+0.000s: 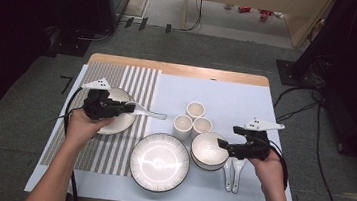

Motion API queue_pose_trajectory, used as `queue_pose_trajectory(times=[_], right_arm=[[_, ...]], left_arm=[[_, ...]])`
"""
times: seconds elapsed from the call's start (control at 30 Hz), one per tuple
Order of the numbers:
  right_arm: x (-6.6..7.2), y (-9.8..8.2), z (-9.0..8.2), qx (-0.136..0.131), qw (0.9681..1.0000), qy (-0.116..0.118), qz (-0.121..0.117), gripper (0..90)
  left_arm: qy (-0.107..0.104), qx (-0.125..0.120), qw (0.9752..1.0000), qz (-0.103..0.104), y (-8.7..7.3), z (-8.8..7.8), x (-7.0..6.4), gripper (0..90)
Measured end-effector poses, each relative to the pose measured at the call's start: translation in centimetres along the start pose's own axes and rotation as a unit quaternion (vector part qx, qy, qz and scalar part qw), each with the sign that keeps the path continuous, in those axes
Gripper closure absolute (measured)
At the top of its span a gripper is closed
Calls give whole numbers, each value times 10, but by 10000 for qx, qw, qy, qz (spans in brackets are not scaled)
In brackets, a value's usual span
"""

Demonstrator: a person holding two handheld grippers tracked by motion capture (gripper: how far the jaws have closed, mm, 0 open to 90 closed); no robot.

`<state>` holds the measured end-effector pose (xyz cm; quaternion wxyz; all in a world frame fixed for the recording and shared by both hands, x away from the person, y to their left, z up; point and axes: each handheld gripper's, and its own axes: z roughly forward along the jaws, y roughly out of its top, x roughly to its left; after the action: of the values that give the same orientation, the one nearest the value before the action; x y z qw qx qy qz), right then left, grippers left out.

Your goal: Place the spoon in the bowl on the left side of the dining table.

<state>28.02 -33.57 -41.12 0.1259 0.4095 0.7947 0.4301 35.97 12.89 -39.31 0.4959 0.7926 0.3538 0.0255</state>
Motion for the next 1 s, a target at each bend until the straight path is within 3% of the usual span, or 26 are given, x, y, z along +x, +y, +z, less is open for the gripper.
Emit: queue_pose_trajectory(times=[1.0], right_arm=[[-7, -10, -5, 31, 9998, -131, 166, 194]], left_arm=[[207, -46, 9997, -139, -1, 0, 21, 826]])
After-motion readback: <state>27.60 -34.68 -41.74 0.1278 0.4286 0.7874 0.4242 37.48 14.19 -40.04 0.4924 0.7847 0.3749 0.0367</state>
